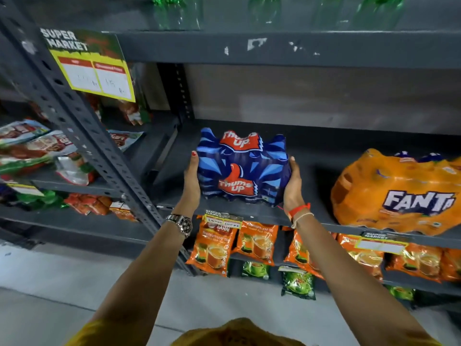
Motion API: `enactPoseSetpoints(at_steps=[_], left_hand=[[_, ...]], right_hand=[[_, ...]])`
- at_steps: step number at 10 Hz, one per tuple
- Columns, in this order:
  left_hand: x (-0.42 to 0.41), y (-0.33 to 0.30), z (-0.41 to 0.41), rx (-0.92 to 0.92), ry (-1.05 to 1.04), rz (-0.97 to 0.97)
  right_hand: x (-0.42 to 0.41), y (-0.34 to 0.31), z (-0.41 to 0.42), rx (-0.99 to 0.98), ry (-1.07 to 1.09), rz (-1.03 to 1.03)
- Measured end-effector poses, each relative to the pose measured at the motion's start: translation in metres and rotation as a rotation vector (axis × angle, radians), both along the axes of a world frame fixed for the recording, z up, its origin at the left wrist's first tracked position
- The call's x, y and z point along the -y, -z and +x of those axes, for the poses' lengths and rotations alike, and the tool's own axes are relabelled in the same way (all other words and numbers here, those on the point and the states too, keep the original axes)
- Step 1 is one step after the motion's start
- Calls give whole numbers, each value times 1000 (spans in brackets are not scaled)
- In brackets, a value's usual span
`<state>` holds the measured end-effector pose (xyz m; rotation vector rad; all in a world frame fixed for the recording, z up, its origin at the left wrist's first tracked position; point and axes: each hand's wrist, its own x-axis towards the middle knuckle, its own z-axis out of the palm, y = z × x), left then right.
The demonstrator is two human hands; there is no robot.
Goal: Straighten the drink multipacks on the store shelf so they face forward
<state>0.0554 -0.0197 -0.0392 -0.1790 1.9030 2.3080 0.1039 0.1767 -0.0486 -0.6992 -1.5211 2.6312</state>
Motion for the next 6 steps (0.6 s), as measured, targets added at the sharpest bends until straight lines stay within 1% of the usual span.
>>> enactPoseSetpoints(at_steps=[2,3,4,5,6], left_hand=[[29,8,5,-3,-20,41],[36,6,8,-4,-2,50],[37,3,11,6,20,41],[37,0,13,-25,-1,2],[36,0,19,-71,-37,3]], right_hand=[[25,7,4,5,-34,0],[32,6,6,-8,-14,7],[35,-1,11,-16,-14,36],[32,-4,12,32,2,110],[31,-11,17,-1,38,169]])
